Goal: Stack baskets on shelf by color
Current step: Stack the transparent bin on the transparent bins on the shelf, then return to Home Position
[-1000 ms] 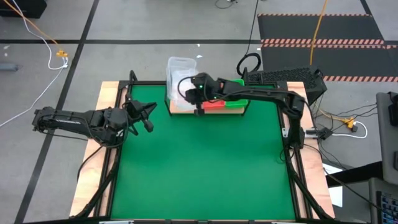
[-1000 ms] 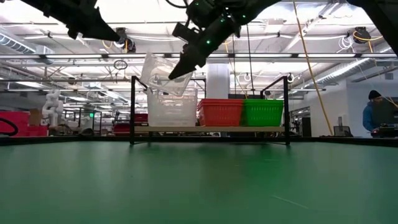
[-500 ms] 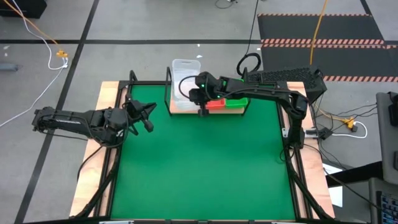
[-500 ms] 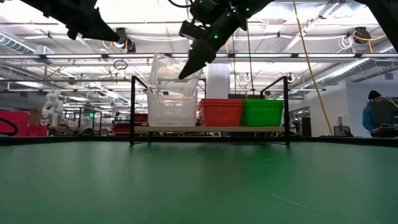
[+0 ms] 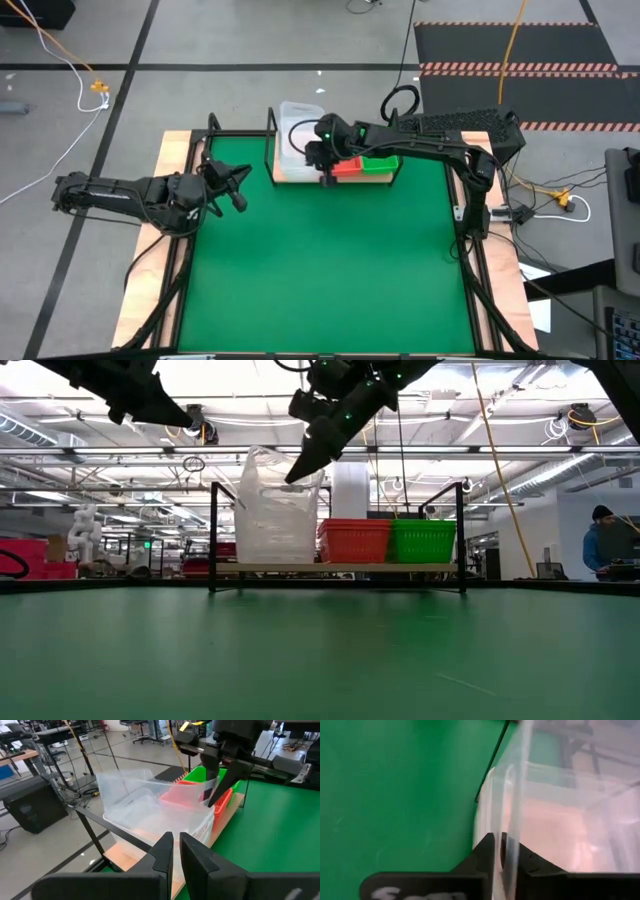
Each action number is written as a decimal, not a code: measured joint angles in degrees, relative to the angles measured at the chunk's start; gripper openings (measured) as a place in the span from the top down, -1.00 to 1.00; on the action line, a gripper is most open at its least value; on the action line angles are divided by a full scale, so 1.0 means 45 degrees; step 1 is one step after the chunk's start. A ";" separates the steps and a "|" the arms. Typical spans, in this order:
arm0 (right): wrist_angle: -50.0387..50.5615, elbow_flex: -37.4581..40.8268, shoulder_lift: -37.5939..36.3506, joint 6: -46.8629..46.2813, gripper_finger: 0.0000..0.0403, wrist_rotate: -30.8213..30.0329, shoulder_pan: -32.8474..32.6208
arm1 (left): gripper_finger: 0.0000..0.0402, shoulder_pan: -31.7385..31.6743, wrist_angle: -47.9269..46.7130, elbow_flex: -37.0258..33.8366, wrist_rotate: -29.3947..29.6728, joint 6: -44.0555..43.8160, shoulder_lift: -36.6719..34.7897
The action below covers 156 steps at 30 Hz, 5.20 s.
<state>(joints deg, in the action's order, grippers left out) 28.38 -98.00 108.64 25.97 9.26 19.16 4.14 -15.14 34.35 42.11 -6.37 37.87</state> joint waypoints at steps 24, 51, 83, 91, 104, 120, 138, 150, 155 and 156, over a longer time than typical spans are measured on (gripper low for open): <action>-0.1656 0.0475 -0.1977 -0.0874 0.36 0.0360 -0.0112 | 0.81 0.0000 -0.0684 0.0000 0.0005 -0.0387 -0.0005; -0.8279 1.4550 -1.4071 -0.5349 0.75 0.2045 -0.2157 | 0.81 0.1608 0.6786 -0.3554 -0.3146 0.1342 0.0506; -1.2503 2.1532 -2.0094 -0.6290 0.95 0.3993 -0.1836 | 0.81 0.1501 0.4512 -0.5485 -0.2905 0.1812 -0.4935; -1.2858 2.1551 -2.0197 -0.6027 0.95 0.4007 -0.1836 | 0.81 0.1501 0.6658 -0.7160 -0.2738 0.1703 -0.4950; -1.2188 2.1566 -2.0186 -0.5278 0.95 0.3982 -0.1836 | 0.81 0.1612 0.4883 -0.7509 -0.2458 -0.0294 -0.4966; -1.0987 2.1580 -2.0968 -0.4948 0.95 0.3996 -0.1831 | 0.81 0.3316 0.4050 -0.7416 -0.1235 0.2560 -0.8039; -1.0938 2.1580 -2.0915 -0.4272 0.95 0.3963 -0.1831 | 0.82 -0.0859 0.3836 -0.7504 -1.0550 0.2146 -0.8335; -1.0991 2.1584 -2.0915 -0.2944 0.95 0.3929 -0.1831 | 0.81 -0.0869 0.3633 -0.7504 -1.0347 0.2376 -0.7601; -1.0996 2.1585 -2.0915 -0.2937 0.95 0.3925 -0.1831 | 0.81 -0.0869 0.3633 -0.7504 -1.0346 0.2590 -0.7485; -1.0997 2.1585 -2.0915 -0.2937 0.95 0.3925 -0.1831 | 0.81 -0.0869 0.3633 -0.7504 -1.0346 0.2594 -0.7485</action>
<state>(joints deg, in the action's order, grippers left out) -21.11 -0.86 14.52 12.75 26.92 10.92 0.23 1.21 0.58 -4.45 5.30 4.19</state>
